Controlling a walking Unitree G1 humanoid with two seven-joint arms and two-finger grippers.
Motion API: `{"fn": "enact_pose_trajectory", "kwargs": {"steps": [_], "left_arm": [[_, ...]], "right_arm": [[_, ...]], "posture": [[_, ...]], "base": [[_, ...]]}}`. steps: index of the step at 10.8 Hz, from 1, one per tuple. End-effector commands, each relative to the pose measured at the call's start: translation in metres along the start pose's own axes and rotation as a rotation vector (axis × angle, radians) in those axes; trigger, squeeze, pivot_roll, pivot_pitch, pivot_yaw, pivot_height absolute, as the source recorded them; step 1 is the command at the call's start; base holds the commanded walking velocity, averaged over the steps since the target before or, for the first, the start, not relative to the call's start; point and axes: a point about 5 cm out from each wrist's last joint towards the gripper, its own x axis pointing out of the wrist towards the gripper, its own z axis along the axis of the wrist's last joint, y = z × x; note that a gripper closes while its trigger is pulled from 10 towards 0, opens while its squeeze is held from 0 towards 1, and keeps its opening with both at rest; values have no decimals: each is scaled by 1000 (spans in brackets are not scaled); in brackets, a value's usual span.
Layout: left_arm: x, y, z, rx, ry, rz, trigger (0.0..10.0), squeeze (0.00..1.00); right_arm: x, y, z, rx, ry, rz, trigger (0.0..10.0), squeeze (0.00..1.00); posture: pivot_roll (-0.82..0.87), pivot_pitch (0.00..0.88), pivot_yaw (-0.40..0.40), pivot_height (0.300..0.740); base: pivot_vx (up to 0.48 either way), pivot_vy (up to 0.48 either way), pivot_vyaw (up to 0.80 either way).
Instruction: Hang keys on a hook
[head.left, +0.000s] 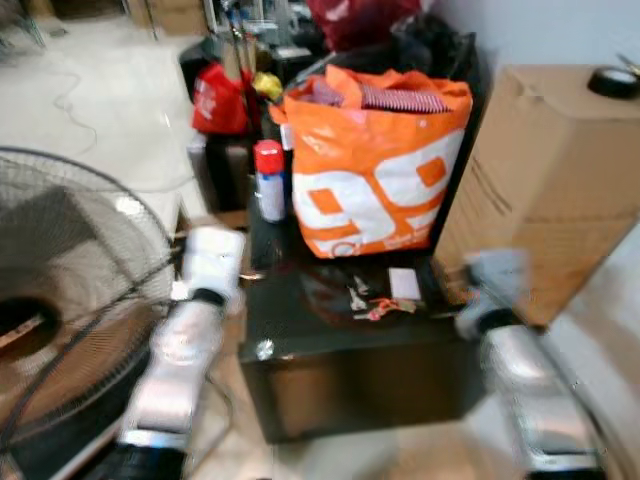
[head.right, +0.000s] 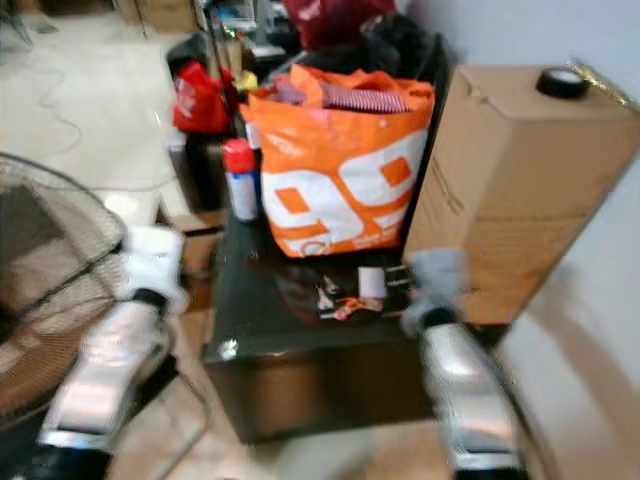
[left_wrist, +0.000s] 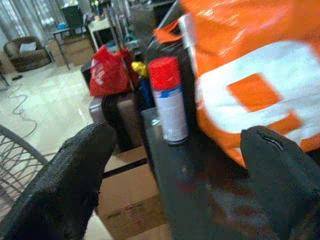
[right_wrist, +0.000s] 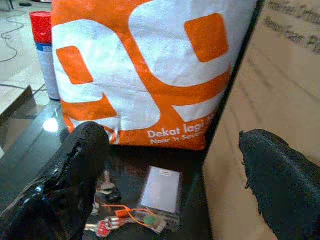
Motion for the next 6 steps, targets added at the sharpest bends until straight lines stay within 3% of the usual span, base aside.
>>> {"fn": "enact_pose_trajectory", "kwargs": {"steps": [1,5,6], "left_arm": [[2,-7,6,-9,-20,-26,10000,0],[1,-9,4,-11,-13,-38,10000,0],[1,-9,4,-11,-11,-39,10000,0]], "right_arm": [[-1,-11,1,-17,-1,-31,10000,1000],[-2,-11,-2,-50,18,6,10000,1000],[-2,-8,-3,-66,24,58,10000,1000]], "posture": [[-65,0,19,740],[-68,0,19,740],[-68,0,19,740]], "base": [[311,0,0],[312,0,0],[315,0,488]]}}
